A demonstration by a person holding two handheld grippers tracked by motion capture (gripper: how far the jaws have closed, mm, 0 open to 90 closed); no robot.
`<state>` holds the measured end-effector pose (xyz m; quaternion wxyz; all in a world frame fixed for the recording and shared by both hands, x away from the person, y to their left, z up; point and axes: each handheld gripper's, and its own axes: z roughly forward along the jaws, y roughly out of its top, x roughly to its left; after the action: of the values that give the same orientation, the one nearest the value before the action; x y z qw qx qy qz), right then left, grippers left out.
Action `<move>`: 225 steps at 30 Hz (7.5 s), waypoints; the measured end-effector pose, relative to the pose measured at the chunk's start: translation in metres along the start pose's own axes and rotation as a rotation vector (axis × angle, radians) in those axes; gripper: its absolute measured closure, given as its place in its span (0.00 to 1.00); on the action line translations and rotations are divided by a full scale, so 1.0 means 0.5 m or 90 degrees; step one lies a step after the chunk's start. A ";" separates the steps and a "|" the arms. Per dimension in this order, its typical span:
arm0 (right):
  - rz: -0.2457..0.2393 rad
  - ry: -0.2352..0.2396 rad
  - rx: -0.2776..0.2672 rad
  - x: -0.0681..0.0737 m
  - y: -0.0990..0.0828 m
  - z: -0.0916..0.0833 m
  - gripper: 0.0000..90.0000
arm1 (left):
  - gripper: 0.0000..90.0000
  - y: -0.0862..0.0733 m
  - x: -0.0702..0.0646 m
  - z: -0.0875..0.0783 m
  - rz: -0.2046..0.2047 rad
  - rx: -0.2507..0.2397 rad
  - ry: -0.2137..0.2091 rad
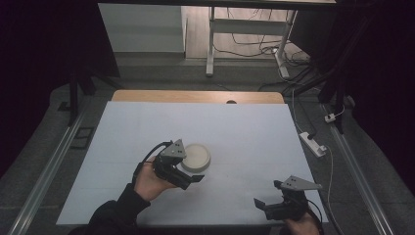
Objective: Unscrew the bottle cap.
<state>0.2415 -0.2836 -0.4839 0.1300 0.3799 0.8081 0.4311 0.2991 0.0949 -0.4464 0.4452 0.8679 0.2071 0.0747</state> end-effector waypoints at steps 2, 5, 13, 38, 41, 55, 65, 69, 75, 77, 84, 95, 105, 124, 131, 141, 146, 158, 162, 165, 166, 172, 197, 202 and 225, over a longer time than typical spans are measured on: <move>-0.003 0.011 -0.005 0.006 0.006 0.000 0.00 | 0.08 0.000 0.000 0.001 0.000 -0.001 -0.001; -0.010 0.035 -0.015 0.017 0.016 0.002 0.00 | 0.08 0.000 -0.002 0.002 0.000 0.000 -0.002; -0.034 0.062 -0.045 0.044 0.044 0.009 0.00 | 0.08 0.003 -0.008 -0.002 0.005 -0.003 -0.005; -0.065 0.156 -0.105 0.099 0.134 0.040 0.00 | 0.08 0.001 -0.010 0.003 0.015 0.003 -0.006; -0.073 0.159 -0.105 0.105 0.141 0.045 0.00 | 0.08 0.000 -0.011 0.005 0.013 0.002 -0.008; -0.090 0.163 -0.090 0.127 0.172 0.069 0.00 | 0.08 -0.001 -0.010 0.007 0.012 0.002 -0.011; -0.098 0.173 -0.085 0.144 0.199 0.087 0.00 | 0.08 -0.001 -0.010 0.008 0.011 0.000 -0.012; -0.101 0.176 -0.087 0.149 0.213 0.091 0.00 | 0.08 -0.001 -0.011 0.008 0.012 -0.001 -0.015; -0.111 0.174 -0.078 0.157 0.231 0.105 0.00 | 0.08 0.001 -0.013 0.008 0.007 -0.008 -0.017; -0.115 0.173 -0.075 0.160 0.236 0.109 0.00 | 0.08 0.001 -0.013 0.007 0.011 -0.004 -0.018; -0.114 0.160 -0.075 0.170 0.252 0.127 0.00 | 0.08 0.002 -0.016 0.010 0.015 -0.003 -0.018; -0.130 0.160 -0.073 0.194 0.267 0.162 0.00 | 0.08 0.007 -0.024 0.012 0.018 -0.006 -0.018; -0.167 0.148 -0.093 0.216 0.276 0.185 0.07 | 0.08 0.014 -0.031 0.005 0.032 -0.002 -0.022; -0.228 0.402 -0.069 0.194 0.289 0.154 0.08 | 0.08 0.013 -0.029 -0.019 0.119 -0.040 -0.238; -0.201 0.454 -0.069 0.178 0.286 0.160 0.06 | 0.08 0.014 -0.030 -0.011 0.103 -0.036 -0.229; -0.109 0.282 -0.115 0.169 0.298 0.137 0.00 | 0.08 0.012 -0.024 -0.002 0.034 -0.015 -0.076; -0.134 0.208 -0.085 0.198 0.289 0.156 0.00 | 0.08 0.015 -0.032 0.002 0.027 -0.005 -0.035; -0.198 0.259 -0.093 0.206 0.286 0.149 0.08 | 0.08 0.012 -0.025 -0.008 0.064 -0.031 -0.148; -0.213 0.339 -0.086 0.197 0.289 0.141 0.08 | 0.08 0.015 -0.031 -0.015 0.105 -0.033 -0.201; -0.230 0.377 -0.079 0.194 0.290 0.136 0.08 | 0.08 0.017 -0.037 -0.017 0.126 -0.034 -0.223; -0.237 0.388 -0.079 0.195 0.289 0.134 0.08 | 0.08 0.017 -0.039 -0.018 0.133 -0.034 -0.225; -0.244 0.377 -0.089 0.195 0.292 0.128 0.08 | 0.08 0.022 -0.038 -0.025 0.120 -0.039 -0.196; -0.176 0.163 -0.098 0.216 0.280 0.154 0.08 | 0.08 0.016 -0.032 -0.011 0.042 -0.025 -0.051; -0.185 0.202 -0.080 0.205 0.277 0.160 0.08 | 0.08 0.008 -0.023 -0.005 0.052 -0.019 -0.087; -0.180 0.201 -0.094 0.176 0.281 0.147 0.08 | 0.08 -0.013 -0.002 0.014 0.056 0.005 -0.081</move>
<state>0.2919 -0.1280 -0.4054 0.0887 0.1799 0.8298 0.5208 0.2988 0.0927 -0.4558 0.4501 0.8810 0.1404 0.0379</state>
